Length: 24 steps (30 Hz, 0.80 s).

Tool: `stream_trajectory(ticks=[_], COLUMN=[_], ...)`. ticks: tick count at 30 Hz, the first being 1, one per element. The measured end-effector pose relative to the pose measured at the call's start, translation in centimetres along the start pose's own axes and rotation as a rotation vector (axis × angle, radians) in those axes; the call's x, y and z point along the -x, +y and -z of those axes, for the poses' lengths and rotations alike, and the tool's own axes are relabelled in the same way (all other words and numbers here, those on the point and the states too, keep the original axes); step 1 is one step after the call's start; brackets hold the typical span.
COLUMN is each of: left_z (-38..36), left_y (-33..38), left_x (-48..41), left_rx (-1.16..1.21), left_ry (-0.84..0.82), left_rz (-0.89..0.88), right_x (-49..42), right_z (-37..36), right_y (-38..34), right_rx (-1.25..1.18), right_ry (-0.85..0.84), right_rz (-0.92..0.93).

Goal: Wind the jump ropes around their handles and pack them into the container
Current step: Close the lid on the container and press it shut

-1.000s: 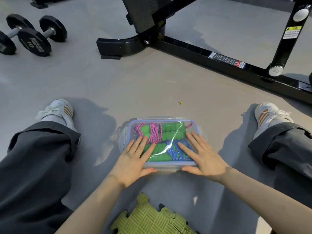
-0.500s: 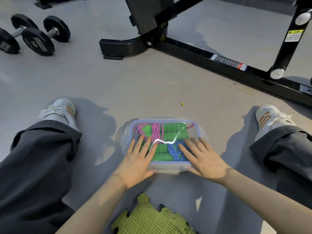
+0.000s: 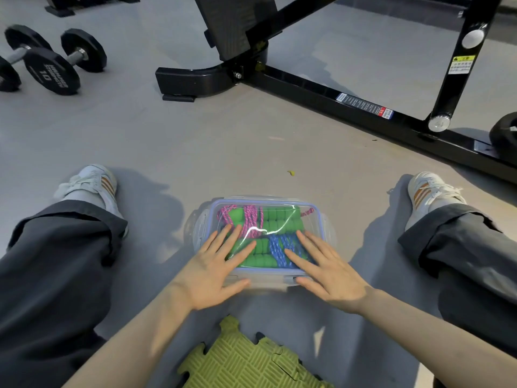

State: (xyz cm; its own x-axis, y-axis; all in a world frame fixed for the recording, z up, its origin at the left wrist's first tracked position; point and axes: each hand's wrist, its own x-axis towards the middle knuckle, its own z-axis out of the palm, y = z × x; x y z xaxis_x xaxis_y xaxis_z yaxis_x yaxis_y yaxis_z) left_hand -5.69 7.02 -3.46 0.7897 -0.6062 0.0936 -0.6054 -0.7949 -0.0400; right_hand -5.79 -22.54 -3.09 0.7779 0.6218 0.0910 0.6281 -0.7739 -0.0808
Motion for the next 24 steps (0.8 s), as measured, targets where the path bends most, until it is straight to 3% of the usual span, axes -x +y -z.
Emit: stream_trajectory(ticks=[7,15,20,24], left_z=[-0.9,-2.2,-2.2,-1.2], left_y=[-1.0,-0.6,-0.9,-2.3], left_x=[-0.8,-1.2,-1.8,-2.1], left_rx=[-0.057,-0.152,-0.128,-0.096], left_ry=[0.014,0.018,0.033,0.001], left_rz=[-0.04,-0.023,-0.009,-0.066], right_x=[-0.8,-0.9,-1.3,-1.6], right_z=[-1.0,-2.5,-2.9,-2.2], right_y=[1.2,0.5,0.4,1.3], right_rx=[0.011,0.192,0.206,0.032], right_ry=[0.112,0.275,0.264,0.193], right_rz=[0.024,0.08,0.045,0.02])
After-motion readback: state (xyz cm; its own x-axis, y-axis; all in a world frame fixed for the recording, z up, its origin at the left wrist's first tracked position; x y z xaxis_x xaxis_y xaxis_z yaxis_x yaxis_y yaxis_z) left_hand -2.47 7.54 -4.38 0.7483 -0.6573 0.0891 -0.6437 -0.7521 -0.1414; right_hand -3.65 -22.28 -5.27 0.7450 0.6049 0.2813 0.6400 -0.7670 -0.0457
